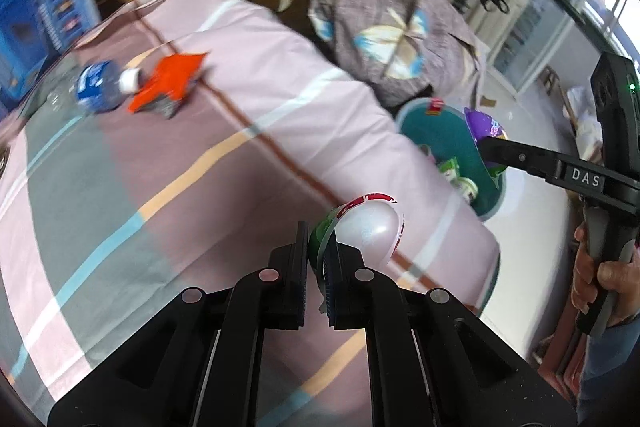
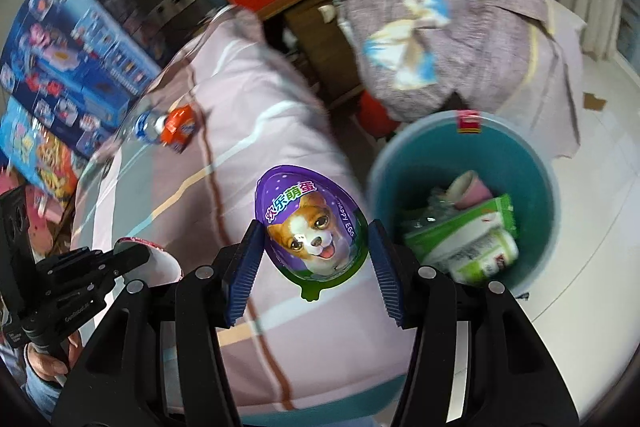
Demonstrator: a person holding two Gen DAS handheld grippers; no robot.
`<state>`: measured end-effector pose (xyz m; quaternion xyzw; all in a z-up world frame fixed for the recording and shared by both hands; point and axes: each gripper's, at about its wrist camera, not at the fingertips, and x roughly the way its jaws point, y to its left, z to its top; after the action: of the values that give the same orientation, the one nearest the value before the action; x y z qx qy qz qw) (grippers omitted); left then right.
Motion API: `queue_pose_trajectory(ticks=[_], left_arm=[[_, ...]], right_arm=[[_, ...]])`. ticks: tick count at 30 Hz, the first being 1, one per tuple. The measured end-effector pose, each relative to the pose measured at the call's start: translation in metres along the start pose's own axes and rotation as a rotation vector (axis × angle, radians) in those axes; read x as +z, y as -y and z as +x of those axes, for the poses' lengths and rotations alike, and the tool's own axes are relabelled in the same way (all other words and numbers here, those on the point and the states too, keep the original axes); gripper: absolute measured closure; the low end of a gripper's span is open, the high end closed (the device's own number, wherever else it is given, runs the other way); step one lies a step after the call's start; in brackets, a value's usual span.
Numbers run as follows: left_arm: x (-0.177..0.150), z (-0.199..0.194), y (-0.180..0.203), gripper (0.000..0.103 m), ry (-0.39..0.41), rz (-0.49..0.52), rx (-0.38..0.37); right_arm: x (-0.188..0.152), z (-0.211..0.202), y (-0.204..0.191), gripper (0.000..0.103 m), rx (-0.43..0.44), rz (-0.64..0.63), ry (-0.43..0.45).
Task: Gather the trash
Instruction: 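Carry the white-red ball and purple egg over the teal bin with both tools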
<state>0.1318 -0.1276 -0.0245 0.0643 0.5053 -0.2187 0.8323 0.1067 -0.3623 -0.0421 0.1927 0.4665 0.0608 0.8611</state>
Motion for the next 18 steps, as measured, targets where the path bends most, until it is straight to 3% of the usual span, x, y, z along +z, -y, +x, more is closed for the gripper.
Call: queue_pose_trajectory(ticks=[9,18], left_arm=[[0.029,0.027,0.07,0.095,-0.027,0.131,-0.041],[0.049,0.07,0.133,0.095,-0.101,0.233,-0.08]], right_arm=[[0.0,-0.025,0.073,0.052,-0.049,0.126,0.054],[-0.008,-0.017,0.124,0.052,-0.063,0.217,0.025]])
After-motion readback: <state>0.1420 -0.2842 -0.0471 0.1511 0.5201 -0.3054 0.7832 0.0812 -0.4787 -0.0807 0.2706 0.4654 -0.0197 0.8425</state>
